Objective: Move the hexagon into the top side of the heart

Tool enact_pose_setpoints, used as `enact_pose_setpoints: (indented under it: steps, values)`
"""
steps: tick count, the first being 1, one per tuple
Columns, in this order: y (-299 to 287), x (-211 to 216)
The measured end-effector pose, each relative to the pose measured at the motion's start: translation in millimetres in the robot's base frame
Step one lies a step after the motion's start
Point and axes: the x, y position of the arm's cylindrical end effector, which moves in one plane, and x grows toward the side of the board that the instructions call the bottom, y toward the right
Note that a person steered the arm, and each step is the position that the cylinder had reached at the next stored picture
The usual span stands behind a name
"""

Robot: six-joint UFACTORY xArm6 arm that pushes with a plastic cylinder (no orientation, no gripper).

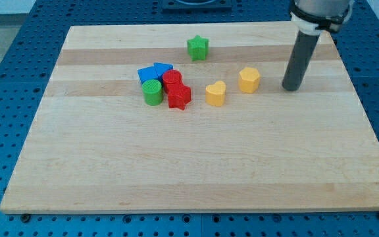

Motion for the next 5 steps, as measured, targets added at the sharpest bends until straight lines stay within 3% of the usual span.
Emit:
enact_pose_setpoints:
  steps: [2, 3, 5]
  values:
    - [-107, -10]
    - [-126, -10]
    - [-87, -29]
